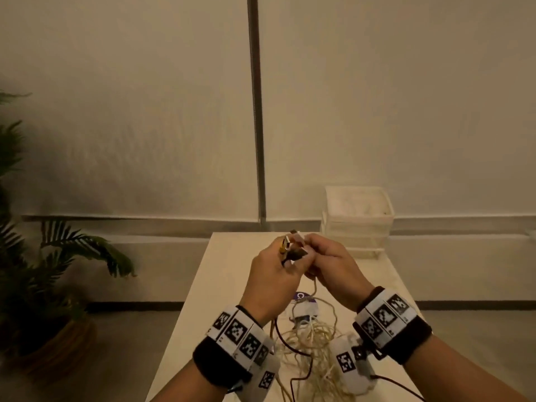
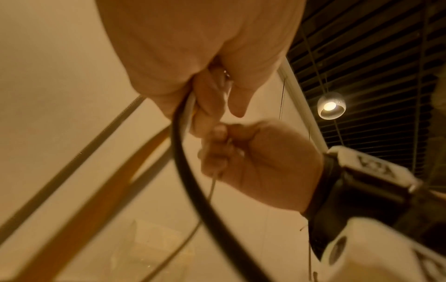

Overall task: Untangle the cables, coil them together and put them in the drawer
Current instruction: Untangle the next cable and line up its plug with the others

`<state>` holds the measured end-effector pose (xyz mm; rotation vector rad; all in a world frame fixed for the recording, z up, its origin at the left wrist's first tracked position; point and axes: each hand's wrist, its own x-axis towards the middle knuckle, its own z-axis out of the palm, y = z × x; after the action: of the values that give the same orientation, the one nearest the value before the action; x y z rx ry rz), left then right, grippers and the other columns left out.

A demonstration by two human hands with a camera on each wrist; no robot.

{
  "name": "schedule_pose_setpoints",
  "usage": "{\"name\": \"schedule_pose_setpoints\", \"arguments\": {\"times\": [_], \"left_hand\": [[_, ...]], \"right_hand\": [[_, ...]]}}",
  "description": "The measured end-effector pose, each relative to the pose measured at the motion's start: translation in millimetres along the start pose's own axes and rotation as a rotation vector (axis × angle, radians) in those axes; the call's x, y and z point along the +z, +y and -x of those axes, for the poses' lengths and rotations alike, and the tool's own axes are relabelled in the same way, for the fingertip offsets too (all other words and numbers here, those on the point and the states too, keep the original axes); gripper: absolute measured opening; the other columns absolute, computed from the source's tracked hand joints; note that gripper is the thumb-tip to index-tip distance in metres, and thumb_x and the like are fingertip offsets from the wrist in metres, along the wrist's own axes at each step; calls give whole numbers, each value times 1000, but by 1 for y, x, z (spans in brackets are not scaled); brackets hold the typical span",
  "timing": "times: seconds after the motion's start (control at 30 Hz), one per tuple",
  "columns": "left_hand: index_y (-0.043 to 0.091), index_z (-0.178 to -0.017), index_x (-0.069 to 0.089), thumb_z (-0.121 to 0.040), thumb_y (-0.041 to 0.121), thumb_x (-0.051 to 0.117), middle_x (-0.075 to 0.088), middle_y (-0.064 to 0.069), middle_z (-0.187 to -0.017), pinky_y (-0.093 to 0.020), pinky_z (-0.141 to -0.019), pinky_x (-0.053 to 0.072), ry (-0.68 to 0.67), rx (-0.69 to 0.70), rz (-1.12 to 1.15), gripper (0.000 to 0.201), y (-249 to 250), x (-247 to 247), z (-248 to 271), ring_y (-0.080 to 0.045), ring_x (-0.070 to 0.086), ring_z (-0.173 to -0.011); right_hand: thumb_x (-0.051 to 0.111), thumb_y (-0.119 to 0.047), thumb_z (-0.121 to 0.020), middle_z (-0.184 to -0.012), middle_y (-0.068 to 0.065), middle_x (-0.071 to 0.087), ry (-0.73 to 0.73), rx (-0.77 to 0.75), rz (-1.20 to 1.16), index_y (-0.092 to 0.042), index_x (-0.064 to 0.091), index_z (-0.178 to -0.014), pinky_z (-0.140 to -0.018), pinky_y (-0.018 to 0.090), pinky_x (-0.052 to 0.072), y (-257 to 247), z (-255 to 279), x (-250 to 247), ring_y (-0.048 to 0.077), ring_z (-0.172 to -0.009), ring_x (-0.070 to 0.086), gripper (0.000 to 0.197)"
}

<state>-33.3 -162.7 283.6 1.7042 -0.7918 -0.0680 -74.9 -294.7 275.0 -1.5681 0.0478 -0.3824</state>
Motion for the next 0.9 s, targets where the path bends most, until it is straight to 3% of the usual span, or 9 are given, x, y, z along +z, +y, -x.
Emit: {"name": "schedule_pose_setpoints", "arguments": {"times": [0.1, 0.27, 0.43, 0.53, 0.6, 0.67, 0.77, 0.83, 0.9], "left_hand": [[22, -86, 68, -91, 21, 66, 69, 4, -69, -12, -47, 37, 1, -53, 134, 6, 10, 14, -9, 2, 52, -45], [24, -64, 65, -93, 31, 61, 58, 7, -48, -23, -48, 35, -1, -120, 166, 31, 20, 21, -21, -5, 48, -40], [19, -85, 74, -97, 25, 56, 60, -4, -58, -21, -48, 39, 10, -102, 198, 23, 16, 28, -24, -11, 52, -47], [20, -83, 74, -95, 18, 57, 58, -11, -82, -30, -62, 49, 83, -27, 143, 21, 15, 30, -25, -19, 58, -66], [15, -82, 72, -97, 13, 54, 57, -3, -76, -29, -56, 43, 176, -4, 180, 24, 19, 25, -29, -18, 52, -62], [14, -77, 68, -100, 20, 49, 53, 11, -61, -27, -55, 34, 276, -7, 228, 30, 27, 11, -37, -14, 43, -58], [16, -65, 52, -99, 38, 42, 47, 1, -61, -28, -56, 32, 272, 76, 309, 41, 38, -2, -38, -13, 39, -55], [19, -61, 46, -99, 38, 37, 45, -2, -58, -29, -59, 40, 235, 167, 295, 43, 48, 0, -29, -14, 40, -54], [19, -61, 43, -101, 35, 35, 42, 7, -52, -35, -64, 52, 198, 226, 279, 44, 55, 3, -22, -16, 43, -54]], "right_hand": [[38, 8, -94, -81, 18, 57, -18, -3, -81, -8, 69, -95, -56, 28, 34, -16, 5, -8, 21, -63, 41, 35], [42, 7, -96, -73, 18, 57, -17, -73, 73, -2, 67, -102, -56, 28, 41, -23, 9, -24, 17, -58, 49, 28], [47, 6, -94, -65, 15, 66, 66, -49, 21, -1, 46, -99, -55, 36, 50, -27, 9, -27, 24, -54, 61, 8], [48, -1, -97, -67, 13, 67, 41, -86, 15, -1, 46, -96, -54, 34, 48, -24, 11, -28, 27, -56, 57, 3], [49, -9, -98, -67, 13, 65, 18, -84, 40, -2, 45, -93, -54, 34, 47, -10, 19, -24, 26, -58, 55, 10], [48, -14, -99, -63, 11, 58, -32, -50, 78, -3, 46, -90, -57, 40, 45, 16, 33, -21, 22, -56, 51, 14], [47, -18, -101, -61, 6, 49, -94, -30, 208, -24, 56, -75, -61, 46, 45, 51, 46, -22, 15, -55, 43, 28], [46, -19, -101, -59, 0, 48, -83, -53, 297, -32, 55, -66, -64, 41, 47, 54, 37, -26, 13, -55, 44, 38], [45, -16, -101, -58, -1, 48, -70, -82, 341, -27, 56, -69, -59, 30, 44, 43, 23, -29, 10, -55, 44, 35]]}}
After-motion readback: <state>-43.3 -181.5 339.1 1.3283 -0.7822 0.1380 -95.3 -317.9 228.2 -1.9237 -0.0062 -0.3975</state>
